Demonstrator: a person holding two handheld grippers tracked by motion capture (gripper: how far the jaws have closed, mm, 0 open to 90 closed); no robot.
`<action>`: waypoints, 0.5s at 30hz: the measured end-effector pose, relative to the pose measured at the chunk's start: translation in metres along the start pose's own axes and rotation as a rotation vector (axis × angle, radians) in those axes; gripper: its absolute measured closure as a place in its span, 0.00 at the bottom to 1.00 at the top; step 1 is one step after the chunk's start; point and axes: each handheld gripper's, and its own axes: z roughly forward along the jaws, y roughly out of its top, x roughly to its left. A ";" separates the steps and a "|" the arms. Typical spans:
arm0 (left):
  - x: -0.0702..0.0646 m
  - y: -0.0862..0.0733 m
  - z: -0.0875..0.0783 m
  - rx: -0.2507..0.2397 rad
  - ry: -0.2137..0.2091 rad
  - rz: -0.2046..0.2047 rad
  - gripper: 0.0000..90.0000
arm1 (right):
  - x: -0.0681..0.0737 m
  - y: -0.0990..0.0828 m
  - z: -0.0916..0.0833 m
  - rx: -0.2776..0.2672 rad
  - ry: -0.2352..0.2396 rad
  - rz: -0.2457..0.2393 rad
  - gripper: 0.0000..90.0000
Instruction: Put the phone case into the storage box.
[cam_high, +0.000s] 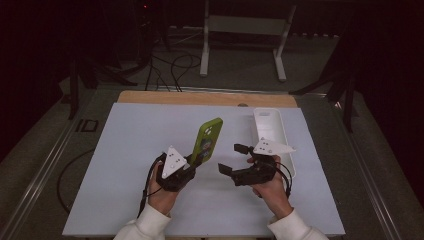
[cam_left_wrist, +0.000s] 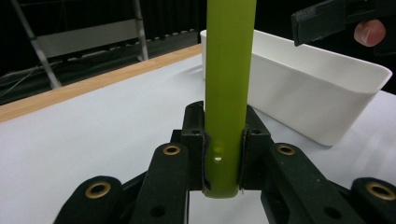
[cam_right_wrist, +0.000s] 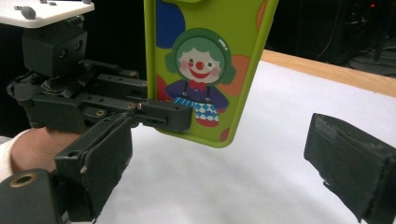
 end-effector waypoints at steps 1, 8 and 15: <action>-0.001 0.000 0.000 -0.001 0.007 -0.001 0.86 | 0.000 0.000 0.000 0.000 -0.004 -0.001 0.09; -0.005 -0.003 0.002 0.003 0.043 0.010 0.86 | 0.001 0.001 0.001 -0.012 -0.016 0.003 0.09; -0.009 -0.005 0.003 0.008 0.076 0.021 0.86 | 0.002 0.004 0.002 -0.017 -0.028 0.011 0.09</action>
